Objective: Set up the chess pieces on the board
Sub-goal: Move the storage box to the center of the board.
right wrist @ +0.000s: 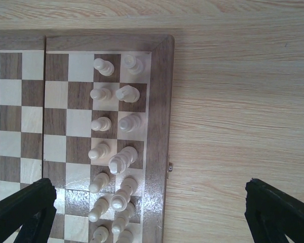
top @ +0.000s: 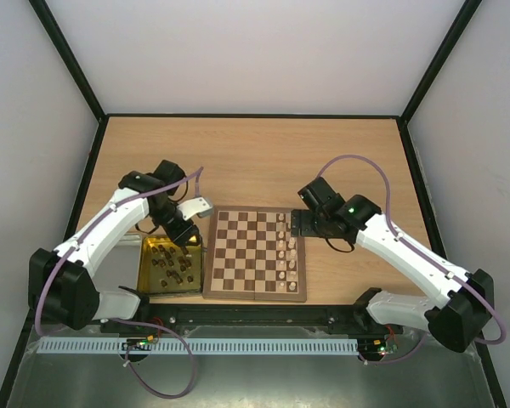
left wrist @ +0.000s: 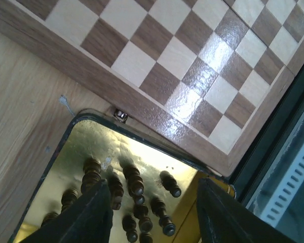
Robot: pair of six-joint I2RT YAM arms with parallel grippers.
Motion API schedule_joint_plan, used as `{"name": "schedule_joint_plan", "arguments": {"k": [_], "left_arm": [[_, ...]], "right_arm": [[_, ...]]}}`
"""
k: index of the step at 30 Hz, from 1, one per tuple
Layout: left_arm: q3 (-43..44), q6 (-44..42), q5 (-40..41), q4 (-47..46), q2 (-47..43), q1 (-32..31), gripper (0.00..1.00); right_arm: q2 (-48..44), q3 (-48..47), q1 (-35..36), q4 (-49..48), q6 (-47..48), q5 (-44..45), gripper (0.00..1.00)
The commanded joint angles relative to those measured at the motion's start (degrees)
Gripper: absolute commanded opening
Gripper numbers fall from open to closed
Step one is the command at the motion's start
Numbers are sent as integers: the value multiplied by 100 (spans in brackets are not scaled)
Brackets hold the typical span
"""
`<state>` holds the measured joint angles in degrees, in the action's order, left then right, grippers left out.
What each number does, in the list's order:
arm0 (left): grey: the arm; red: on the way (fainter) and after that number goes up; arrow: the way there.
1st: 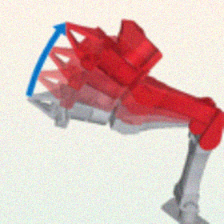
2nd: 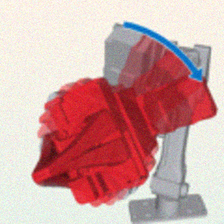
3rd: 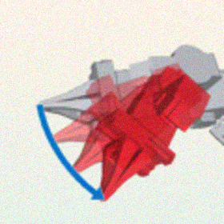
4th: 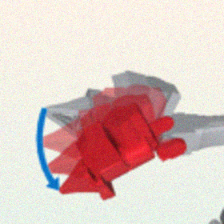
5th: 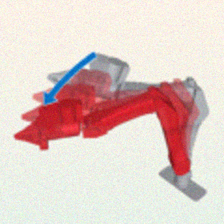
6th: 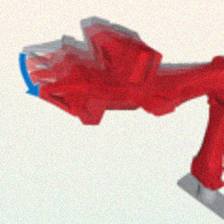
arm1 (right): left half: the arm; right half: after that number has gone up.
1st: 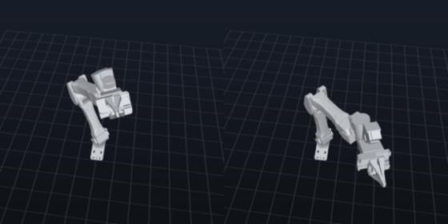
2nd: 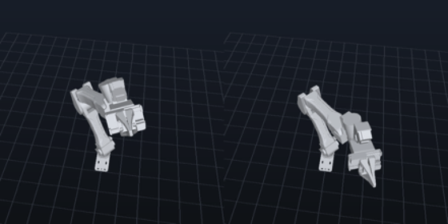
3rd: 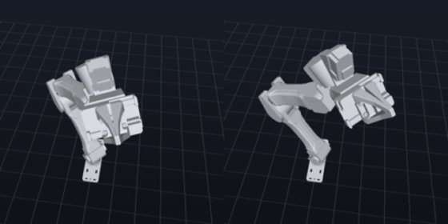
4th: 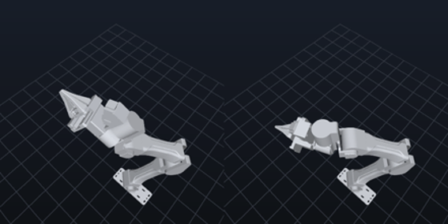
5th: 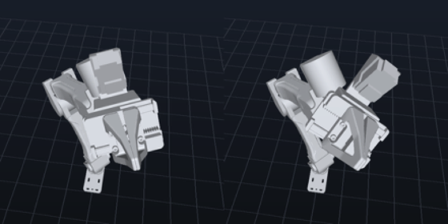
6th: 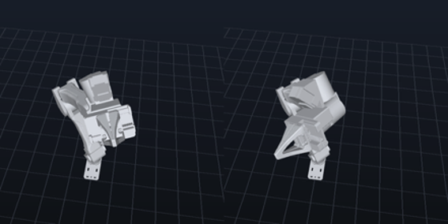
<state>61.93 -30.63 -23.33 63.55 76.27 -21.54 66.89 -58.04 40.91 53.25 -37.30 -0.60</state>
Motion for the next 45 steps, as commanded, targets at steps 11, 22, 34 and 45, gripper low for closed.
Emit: {"name": "schedule_joint_plan", "arguments": {"k": [11, 22, 34, 45], "left_arm": [[-600, -572, 970, 18, 0, 506, 39], [-456, -1308, 1567, -375, 107, 1412, 46], [-272, -1775, 1906, -714, 758, 1486, 43], [-181, -1931, 1790, -501, 1130, 1486, 40]], "right_arm": [[-376, 403, 25, 10, -175, 139, 97], [-385, 487, 26, -43, -181, 79, 97], [-406, 523, 32, 61, -233, 139, 97], [-502, 687, 30, 88, -313, 173, 97]]}}
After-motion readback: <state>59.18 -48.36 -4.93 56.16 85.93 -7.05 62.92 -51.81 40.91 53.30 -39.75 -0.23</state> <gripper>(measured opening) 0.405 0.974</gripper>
